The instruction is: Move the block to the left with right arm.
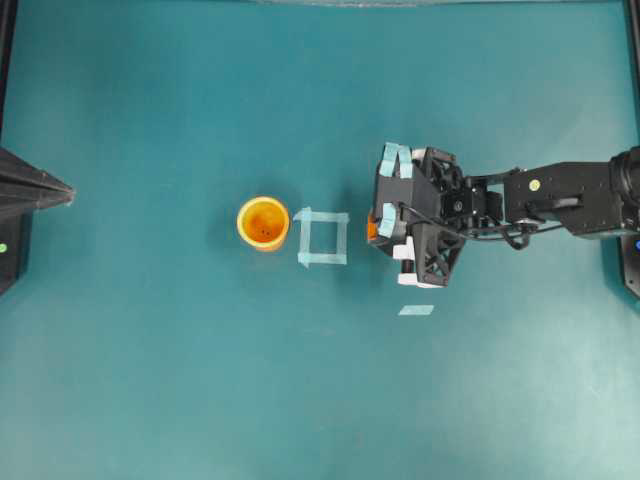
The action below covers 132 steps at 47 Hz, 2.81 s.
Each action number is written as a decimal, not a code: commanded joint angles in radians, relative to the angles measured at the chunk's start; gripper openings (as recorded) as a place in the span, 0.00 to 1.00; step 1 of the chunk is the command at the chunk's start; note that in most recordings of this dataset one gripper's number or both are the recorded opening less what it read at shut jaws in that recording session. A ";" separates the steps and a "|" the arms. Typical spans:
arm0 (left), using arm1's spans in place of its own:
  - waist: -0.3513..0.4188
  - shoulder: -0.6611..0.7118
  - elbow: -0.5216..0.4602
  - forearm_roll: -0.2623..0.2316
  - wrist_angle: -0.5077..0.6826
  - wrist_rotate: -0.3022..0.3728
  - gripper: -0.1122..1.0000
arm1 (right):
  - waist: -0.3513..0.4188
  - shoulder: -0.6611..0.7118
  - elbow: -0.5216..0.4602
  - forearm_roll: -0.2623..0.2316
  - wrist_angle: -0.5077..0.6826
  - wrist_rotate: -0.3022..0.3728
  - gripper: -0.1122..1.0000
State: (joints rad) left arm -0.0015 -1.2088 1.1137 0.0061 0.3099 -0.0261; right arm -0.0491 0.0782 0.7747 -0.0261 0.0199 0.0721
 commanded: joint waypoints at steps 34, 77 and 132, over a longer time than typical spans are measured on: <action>0.002 0.005 -0.037 0.003 0.000 -0.002 0.10 | 0.006 0.011 -0.035 0.003 0.003 0.011 0.67; 0.002 0.005 -0.037 0.003 0.015 -0.002 0.10 | 0.005 -0.071 -0.276 0.000 0.301 -0.003 0.47; 0.002 -0.002 -0.040 0.003 0.048 0.000 0.10 | 0.003 0.147 -0.775 -0.156 0.413 -0.003 0.47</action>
State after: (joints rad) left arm -0.0015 -1.2149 1.1106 0.0077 0.3559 -0.0261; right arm -0.0445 0.2240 0.0706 -0.1733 0.4387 0.0675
